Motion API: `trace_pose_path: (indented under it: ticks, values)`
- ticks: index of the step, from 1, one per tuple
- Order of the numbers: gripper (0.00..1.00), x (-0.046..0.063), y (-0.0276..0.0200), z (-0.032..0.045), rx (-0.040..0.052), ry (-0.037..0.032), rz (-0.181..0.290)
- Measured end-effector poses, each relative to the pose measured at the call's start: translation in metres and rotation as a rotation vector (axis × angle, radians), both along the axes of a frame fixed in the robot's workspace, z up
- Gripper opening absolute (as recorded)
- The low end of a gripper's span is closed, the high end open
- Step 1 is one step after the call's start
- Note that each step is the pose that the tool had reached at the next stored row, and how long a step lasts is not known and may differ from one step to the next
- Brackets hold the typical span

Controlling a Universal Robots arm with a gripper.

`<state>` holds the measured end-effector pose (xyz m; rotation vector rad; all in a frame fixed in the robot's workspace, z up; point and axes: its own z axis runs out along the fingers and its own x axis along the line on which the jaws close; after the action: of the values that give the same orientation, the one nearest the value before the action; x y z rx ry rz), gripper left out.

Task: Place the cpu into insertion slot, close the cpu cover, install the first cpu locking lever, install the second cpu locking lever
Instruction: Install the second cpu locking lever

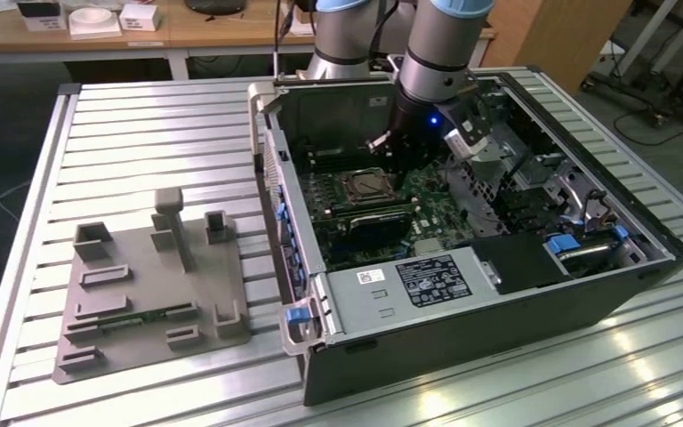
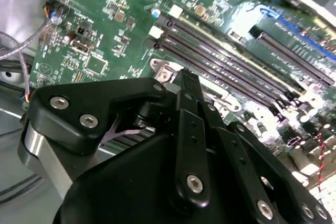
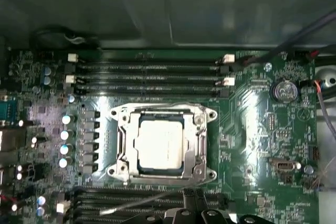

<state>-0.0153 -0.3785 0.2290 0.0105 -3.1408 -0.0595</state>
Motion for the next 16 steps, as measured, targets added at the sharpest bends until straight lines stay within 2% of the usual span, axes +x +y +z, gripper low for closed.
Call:
trace_pose_path:
  ticks: [10,16]
  values:
    - [0.11,-0.016,-0.0019,-0.0014,0.0000,0.0108,0.000]
    - [0.11,-0.024,-0.0020,-0.0025,-0.0002,0.0226,0.000]
